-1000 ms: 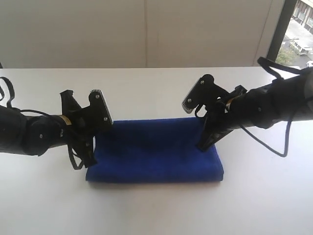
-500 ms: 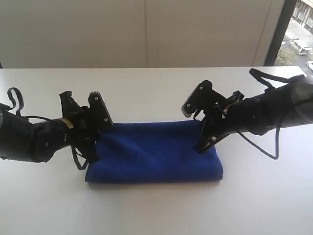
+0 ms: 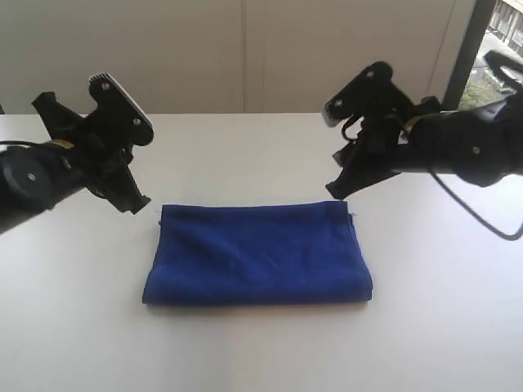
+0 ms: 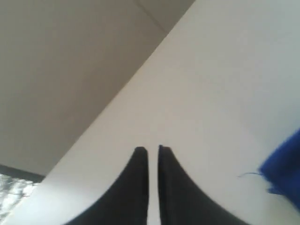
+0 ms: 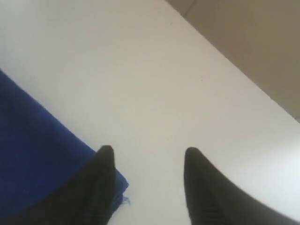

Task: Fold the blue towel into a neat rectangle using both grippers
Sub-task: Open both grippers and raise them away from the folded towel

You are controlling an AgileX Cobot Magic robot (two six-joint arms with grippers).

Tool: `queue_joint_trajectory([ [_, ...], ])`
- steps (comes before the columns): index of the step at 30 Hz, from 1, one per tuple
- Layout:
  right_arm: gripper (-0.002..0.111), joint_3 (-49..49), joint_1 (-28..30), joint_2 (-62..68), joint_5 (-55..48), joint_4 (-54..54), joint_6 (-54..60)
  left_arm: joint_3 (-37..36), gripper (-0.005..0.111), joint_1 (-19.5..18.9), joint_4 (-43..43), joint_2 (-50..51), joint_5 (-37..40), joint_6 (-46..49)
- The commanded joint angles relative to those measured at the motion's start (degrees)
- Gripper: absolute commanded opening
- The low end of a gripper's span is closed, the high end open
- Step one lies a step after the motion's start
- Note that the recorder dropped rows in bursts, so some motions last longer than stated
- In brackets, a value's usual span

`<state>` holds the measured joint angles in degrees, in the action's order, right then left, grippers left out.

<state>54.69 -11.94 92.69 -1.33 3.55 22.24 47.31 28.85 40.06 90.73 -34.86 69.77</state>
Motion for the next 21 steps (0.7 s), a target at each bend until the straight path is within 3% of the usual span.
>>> queue_joint_trajectory([
  [1,0.018,0.11,0.57,-9.42,-10.65,-0.3,-6.48,0.08,0.0,0.27,15.83,-12.0,24.49,7.92],
  [3,0.001,-0.67,0.57,-13.66,-15.85,-0.3,-6.48,-0.02,0.0,-0.34,19.66,-16.65,35.48,8.97],
  [8,0.0,-8.49,0.57,-26.45,-17.28,-2.16,-7.13,-2.27,0.0,-2.5,17.91,-27.5,53.85,0.53],
  [14,0.0,-22.72,0.57,-46.6,-13.41,-5.39,-11.82,-12.72,0.0,-3.0,4.7,-43.8,51.02,-16.68],
  [21,0.0,-34.83,0.57,-62.01,-8.91,-5.49,-19.34,-23.97,0.0,-3.0,3.47,-67.34,48.13,-22.09],
])
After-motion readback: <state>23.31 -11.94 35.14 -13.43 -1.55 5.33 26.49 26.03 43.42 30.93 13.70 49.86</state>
